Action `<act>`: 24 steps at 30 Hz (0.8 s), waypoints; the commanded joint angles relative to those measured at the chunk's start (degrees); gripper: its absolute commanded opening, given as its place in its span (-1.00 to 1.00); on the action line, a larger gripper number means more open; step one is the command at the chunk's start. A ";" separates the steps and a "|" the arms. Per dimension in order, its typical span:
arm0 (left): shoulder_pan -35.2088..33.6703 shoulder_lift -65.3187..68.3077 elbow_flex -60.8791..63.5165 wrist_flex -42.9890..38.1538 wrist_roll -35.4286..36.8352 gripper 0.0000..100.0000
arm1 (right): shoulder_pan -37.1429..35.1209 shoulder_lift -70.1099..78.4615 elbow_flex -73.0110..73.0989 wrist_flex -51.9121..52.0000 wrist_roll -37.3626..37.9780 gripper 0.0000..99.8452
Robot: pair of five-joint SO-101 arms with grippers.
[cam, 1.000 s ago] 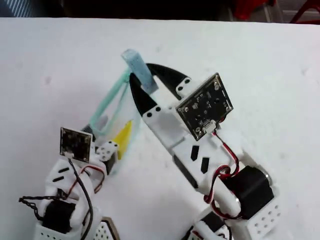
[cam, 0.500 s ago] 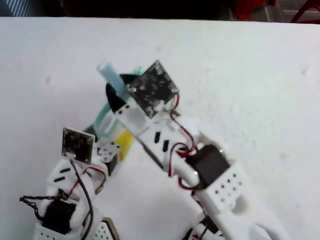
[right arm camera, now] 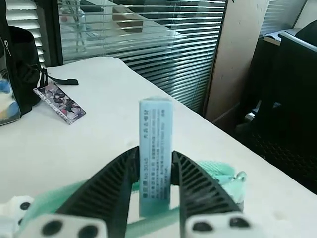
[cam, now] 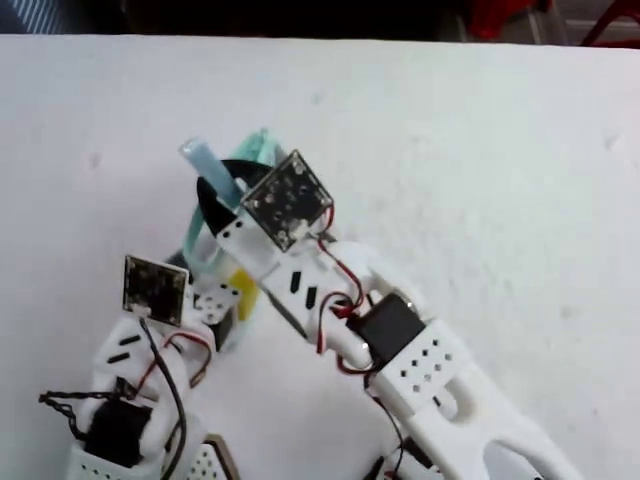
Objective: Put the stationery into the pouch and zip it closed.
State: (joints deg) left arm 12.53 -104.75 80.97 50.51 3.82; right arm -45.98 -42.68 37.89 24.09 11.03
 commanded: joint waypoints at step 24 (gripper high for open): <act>0.40 -0.04 -0.26 -1.41 -0.70 -0.53 | 3.65 -11.47 5.10 7.34 0.62 -0.76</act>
State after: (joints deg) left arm 12.97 -104.75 80.97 50.51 3.82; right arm -42.90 -52.88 43.60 29.63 10.95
